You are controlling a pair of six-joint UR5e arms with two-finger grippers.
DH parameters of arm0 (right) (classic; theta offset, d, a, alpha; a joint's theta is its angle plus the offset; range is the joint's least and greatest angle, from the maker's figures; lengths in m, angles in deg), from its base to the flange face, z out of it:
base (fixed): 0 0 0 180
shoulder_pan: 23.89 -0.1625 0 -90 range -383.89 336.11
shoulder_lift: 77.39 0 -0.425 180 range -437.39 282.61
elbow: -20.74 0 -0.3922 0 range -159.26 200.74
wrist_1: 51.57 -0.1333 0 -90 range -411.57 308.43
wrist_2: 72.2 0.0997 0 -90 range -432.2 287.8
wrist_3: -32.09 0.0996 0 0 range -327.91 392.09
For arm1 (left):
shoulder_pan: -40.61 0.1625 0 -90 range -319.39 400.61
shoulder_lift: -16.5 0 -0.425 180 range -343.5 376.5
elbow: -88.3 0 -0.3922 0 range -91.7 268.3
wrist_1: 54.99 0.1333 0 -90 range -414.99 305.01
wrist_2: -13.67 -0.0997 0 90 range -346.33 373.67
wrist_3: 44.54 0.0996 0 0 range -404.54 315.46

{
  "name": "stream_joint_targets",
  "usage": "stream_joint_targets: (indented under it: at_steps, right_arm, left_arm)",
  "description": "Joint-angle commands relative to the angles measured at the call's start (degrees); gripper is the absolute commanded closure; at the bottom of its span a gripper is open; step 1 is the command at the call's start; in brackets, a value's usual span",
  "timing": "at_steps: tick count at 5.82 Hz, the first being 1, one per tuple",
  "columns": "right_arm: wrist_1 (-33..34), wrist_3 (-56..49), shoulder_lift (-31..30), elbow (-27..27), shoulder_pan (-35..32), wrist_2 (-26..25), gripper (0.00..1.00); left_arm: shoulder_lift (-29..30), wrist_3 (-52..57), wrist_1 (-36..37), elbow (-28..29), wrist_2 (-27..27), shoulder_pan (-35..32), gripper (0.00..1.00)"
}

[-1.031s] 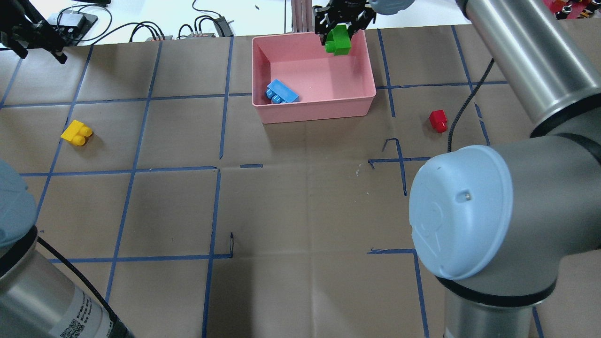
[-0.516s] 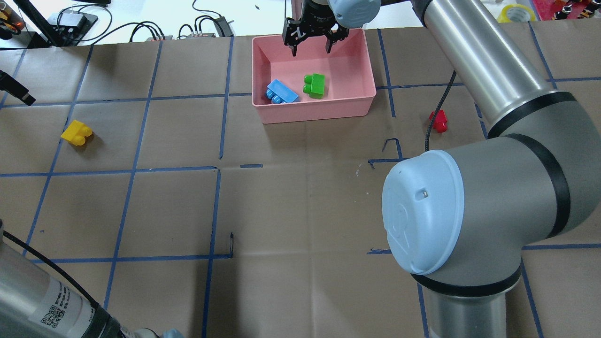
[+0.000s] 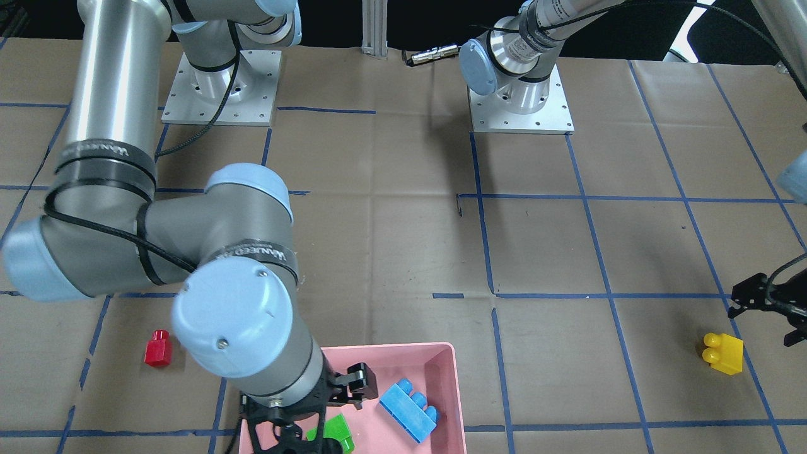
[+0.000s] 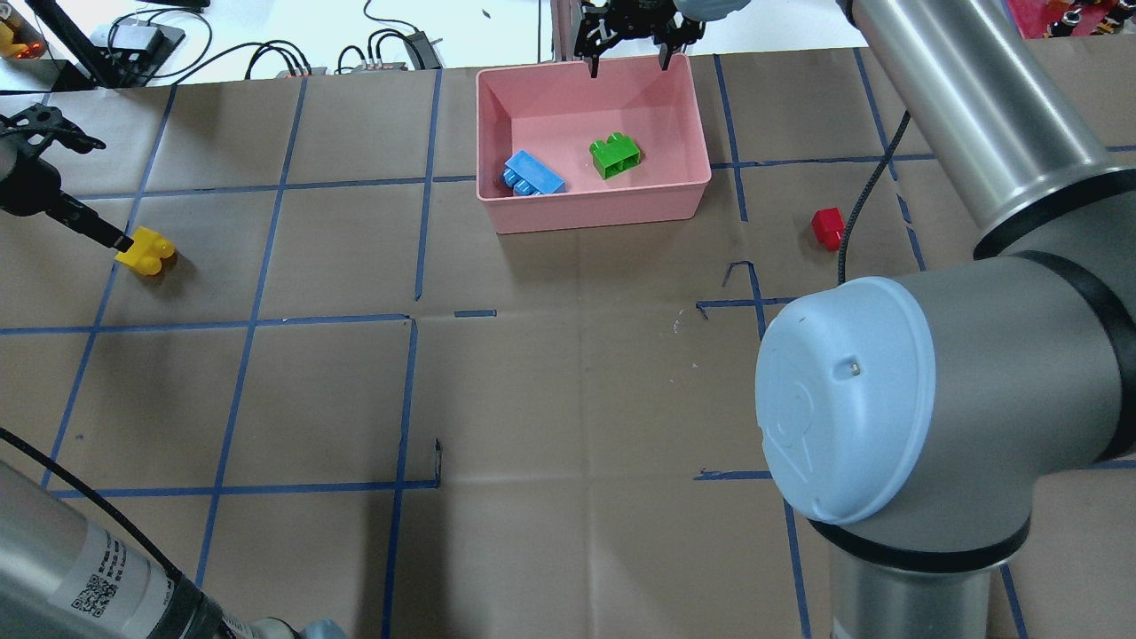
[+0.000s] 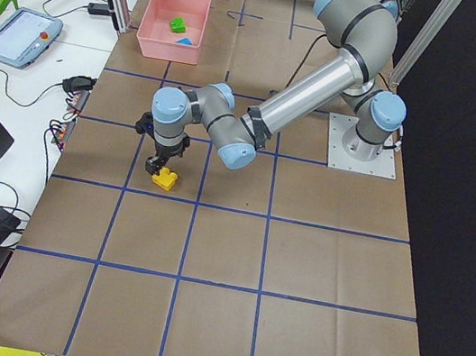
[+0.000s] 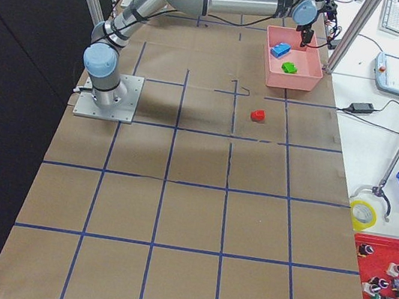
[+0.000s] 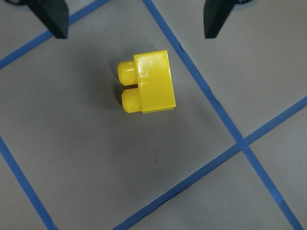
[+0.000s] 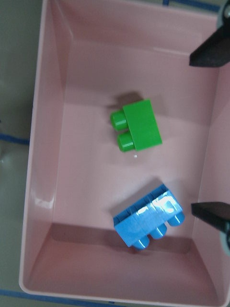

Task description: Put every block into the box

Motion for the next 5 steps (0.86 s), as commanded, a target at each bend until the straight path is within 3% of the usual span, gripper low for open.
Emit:
stream_joint_targets:
  at_steps: [1,3,4,5]
  right_arm:
    - [-8.1,-5.5,-5.6,-1.5,5.2,-2.4,0.07]
    - [-8.1,-10.7,-9.7,-7.0,10.2,-4.4,0.09]
    - [-3.7,-12.9,-10.4,-13.6,11.0,-4.3,0.13]
    - [4.6,-13.1,-10.7,-19.9,12.5,-4.3,0.11]
  left_arm:
    - [2.1,-4.2,3.9,-0.6,0.1,0.1,0.01]
    - [5.1,-5.1,6.7,-0.3,0.3,-0.2,0.01]
    - [5.8,-5.0,6.9,-0.6,0.2,-0.2,0.01]
    - [6.6,-4.7,6.9,-0.6,0.2,-0.3,0.01]
